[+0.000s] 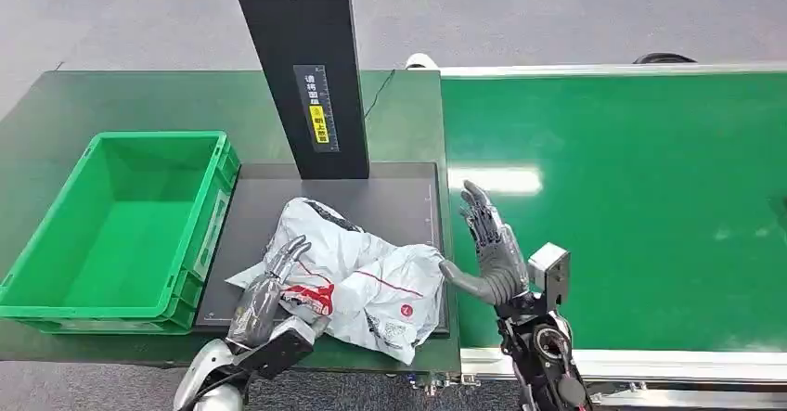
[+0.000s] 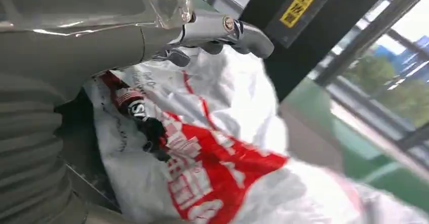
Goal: Moved the parcel from conveyor to table for the left to box.
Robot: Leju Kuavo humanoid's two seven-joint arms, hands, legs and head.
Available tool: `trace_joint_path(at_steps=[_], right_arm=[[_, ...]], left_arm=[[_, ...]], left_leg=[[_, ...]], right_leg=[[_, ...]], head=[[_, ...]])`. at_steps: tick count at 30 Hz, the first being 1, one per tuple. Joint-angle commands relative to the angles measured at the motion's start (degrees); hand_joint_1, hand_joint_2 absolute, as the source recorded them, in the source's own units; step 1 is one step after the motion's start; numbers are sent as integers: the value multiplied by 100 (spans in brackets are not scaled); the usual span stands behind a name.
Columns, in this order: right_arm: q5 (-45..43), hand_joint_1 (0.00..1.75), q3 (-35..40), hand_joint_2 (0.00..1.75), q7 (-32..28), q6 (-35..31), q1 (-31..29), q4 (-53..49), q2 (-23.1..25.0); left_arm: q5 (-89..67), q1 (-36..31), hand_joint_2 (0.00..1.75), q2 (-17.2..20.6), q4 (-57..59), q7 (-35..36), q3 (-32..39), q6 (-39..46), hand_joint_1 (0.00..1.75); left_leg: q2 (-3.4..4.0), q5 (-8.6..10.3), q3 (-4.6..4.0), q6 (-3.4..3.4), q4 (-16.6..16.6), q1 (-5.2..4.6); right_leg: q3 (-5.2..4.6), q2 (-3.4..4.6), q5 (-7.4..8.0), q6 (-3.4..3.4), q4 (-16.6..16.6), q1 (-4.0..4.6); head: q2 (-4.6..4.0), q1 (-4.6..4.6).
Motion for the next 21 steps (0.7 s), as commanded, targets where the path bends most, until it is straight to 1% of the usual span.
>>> trace_joint_path(at_steps=[1, 3, 11, 12, 13, 14, 15, 16, 18, 21], right_arm=[[117, 0, -783, 175, 158, 140, 388, -722, 233], [188, 0, -806, 175, 197, 144, 406, -658, 278], [260, 0, -890, 175, 191, 63, 352, -547, 326], [267, 0, -901, 175, 197, 52, 357, -549, 327], [270, 0, -911, 175, 202, 46, 359, -554, 332], [281, 0, -923, 175, 216, 41, 366, -559, 331], [281, 0, -923, 175, 216, 41, 366, -559, 331], [285, 0, -936, 175, 223, 36, 369, -557, 329], [284, 0, -947, 175, 241, 41, 364, -554, 332], [283, 0, -947, 175, 245, 42, 363, -554, 332]], left_arm=[[-828, -353, 175, -53, 1082, 431, -403, -112, 0], [-768, -377, 175, -46, 1300, 440, -426, -364, 0], [-727, -446, 175, 5, 1455, 373, -357, -399, 0], [-701, -480, 175, 5, 1509, 334, -369, -459, 7], [-647, -489, 175, -2, 1526, 296, -361, -486, 49], [-552, -504, 175, -3, 1552, 219, -364, -520, 138], [-552, -504, 175, -3, 1552, 219, -364, -520, 154], [-514, -512, 175, -3, 1547, 173, -361, -489, 164], [-404, -511, 175, -11, 1494, 50, -342, -417, 171], [-376, -510, 175, -13, 1471, 16, -339, -406, 171]], left_leg=[[-14, 4, 3, 4, -5, -1], [-8, 4, 4, 2, -6, -3], [0, 3, 10, 3, -7, -1], [-1, 2, 10, 2, -6, -3], [2, 2, 12, 3, -7, 0], [1, 3, 11, 3, -7, 0], [-1, 2, 11, 3, -6, -4], [-1, 2, 9, 2, -5, -3], [0, 3, 11, 3, -6, -2], [2, 2, 13, 3, -5, -2]], right_leg=[[11, -23, -1, -2, -7, 1], [9, -16, 0, -1, -6, -2], [14, -9, 2, -2, -9, 0], [12, -8, 1, -1, -6, -2], [16, -9, 3, -2, -11, 1], [16, -9, 3, -2, -11, 1], [15, -8, 1, -1, -6, -3], [13, -7, 1, -1, -5, -2], [17, -9, 2, -1, -8, -1], [20, -7, 2, -1, -7, -1]], head=[[0, 0], [0, 0], [0, 0], [0, 0], [0, 0], [0, 0], [0, 0], [0, 0], [0, 0], [0, 0]])
